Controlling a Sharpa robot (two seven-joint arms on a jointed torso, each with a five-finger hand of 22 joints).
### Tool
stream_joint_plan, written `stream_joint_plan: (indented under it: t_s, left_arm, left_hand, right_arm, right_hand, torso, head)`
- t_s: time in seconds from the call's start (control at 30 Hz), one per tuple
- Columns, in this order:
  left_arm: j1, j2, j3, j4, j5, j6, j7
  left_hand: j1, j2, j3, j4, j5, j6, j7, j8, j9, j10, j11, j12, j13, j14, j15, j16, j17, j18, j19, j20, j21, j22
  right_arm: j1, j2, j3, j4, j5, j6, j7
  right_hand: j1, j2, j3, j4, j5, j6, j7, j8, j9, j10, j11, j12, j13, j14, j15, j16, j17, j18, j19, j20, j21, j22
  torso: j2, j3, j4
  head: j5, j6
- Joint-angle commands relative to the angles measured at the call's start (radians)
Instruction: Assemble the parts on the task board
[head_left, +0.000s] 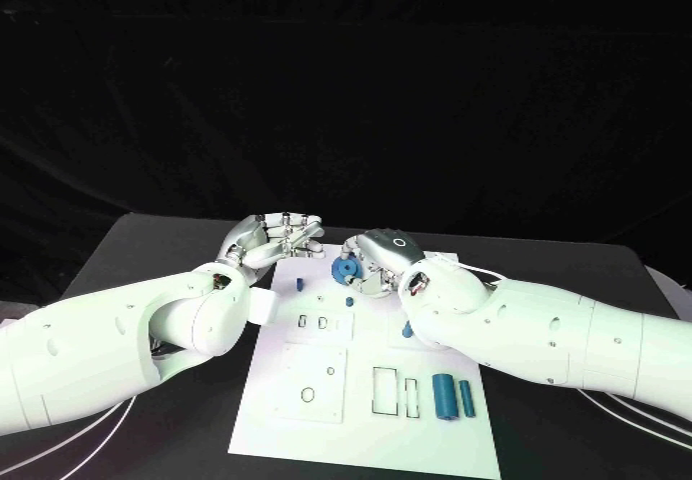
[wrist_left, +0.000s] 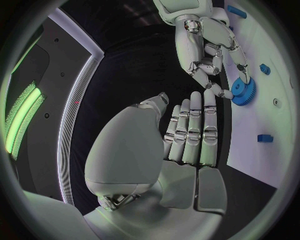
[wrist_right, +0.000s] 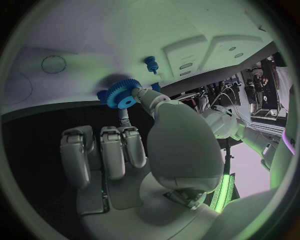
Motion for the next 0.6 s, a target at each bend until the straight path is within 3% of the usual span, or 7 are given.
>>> stream_joint_plan:
  t_s: [0.03, 0.23, 0.33, 0.43, 0.6]
  left_arm:
    - [0.001, 0.002, 0.001, 0.002, 0.002, 0.018, 0.009]
    - [0.001, 0.003, 0.001, 0.002, 0.002, 0.019, 0.009]
    - [0.001, 0.002, 0.001, 0.002, 0.002, 0.018, 0.008]
    - [0.002, 0.002, 0.001, 0.003, 0.002, 0.018, 0.008]
    - [0.002, 0.001, 0.001, 0.003, 0.002, 0.018, 0.008]
  left_hand:
    - [-0.005, 0.001, 0.006, 0.001, -0.004, 0.001, 0.003, -0.005, -0.002, 0.006, 0.0, -0.005, 0.0, -0.003, -0.001, 0.005, 0.001, 0.013, 0.009, 0.001, 0.001, -0.002]
    - [-0.005, 0.001, 0.006, 0.001, -0.004, 0.001, 0.003, -0.005, -0.002, 0.006, 0.0, -0.005, 0.0, -0.003, -0.001, 0.005, 0.001, 0.013, 0.009, 0.001, 0.001, -0.002]
    - [-0.006, 0.0, 0.007, 0.0, -0.004, 0.003, 0.003, -0.004, -0.001, 0.008, 0.0, -0.006, 0.0, -0.004, -0.001, 0.005, 0.002, 0.013, 0.009, 0.001, 0.001, -0.002]
    - [-0.006, 0.0, 0.007, 0.0, -0.004, 0.003, 0.003, -0.004, -0.001, 0.008, 0.0, -0.006, 0.0, -0.004, -0.001, 0.005, 0.002, 0.013, 0.009, 0.001, 0.001, -0.002]
    - [-0.006, 0.0, 0.007, 0.0, -0.004, 0.003, 0.003, -0.004, -0.001, 0.008, 0.0, -0.006, 0.0, -0.004, -0.001, 0.005, 0.002, 0.013, 0.009, 0.001, 0.001, -0.002]
  right_arm:
    - [-0.002, 0.007, 0.0, -0.011, -0.01, 0.023, 0.008]
    - [-0.003, 0.02, 0.0, -0.025, -0.008, 0.028, 0.008]
    - [-0.004, 0.024, 0.0, -0.03, -0.007, 0.035, 0.006]
    - [-0.004, 0.027, 0.0, -0.034, -0.006, 0.044, 0.004]
    - [-0.004, 0.028, 0.0, -0.038, -0.002, 0.052, 0.003]
  right_hand:
    - [-0.007, 0.006, 0.006, 0.004, -0.006, 0.017, -0.018, -0.003, 0.0, 0.051, -0.008, 0.002, 0.201, 0.106, -0.005, 0.005, 0.263, -0.014, 0.105, -0.01, 0.004, 0.264]
    - [-0.02, -0.001, 0.006, 0.009, -0.031, 0.005, -0.014, -0.017, -0.006, 0.043, -0.005, -0.006, 0.192, 0.106, -0.002, 0.005, 0.263, -0.014, 0.105, -0.008, 0.004, 0.264]
    - [-0.036, -0.008, 0.001, 0.017, -0.082, -0.012, -0.005, -0.039, -0.014, 0.037, 0.003, -0.012, 0.186, 0.106, 0.005, 0.005, 0.263, -0.014, 0.105, -0.003, 0.004, 0.264]
    - [-0.042, -0.012, -0.003, 0.021, -0.095, -0.02, -0.002, -0.047, -0.017, 0.033, 0.006, -0.016, 0.182, 0.106, 0.007, 0.005, 0.263, -0.014, 0.105, -0.001, 0.004, 0.264]
    - [-0.073, -0.022, -0.034, 0.047, -0.161, -0.048, 0.006, -0.073, -0.025, 0.02, 0.015, -0.028, 0.168, 0.106, 0.015, 0.005, 0.263, -0.014, 0.105, 0.008, 0.004, 0.264]
  torso:
    - [0.0, 0.0, -0.001]
    - [-0.001, -0.0003, -0.0006]
    - [-0.001, -0.0006, -0.0014]
    - [-0.001, -0.0008, -0.0022]
    - [-0.001, 0.0002, -0.002]
  head:
    - [0.007, 0.0]
    - [0.006, -0.002]
    - [0.007, -0.001]
    - [0.006, -0.002]
    - [0.008, -0.001]
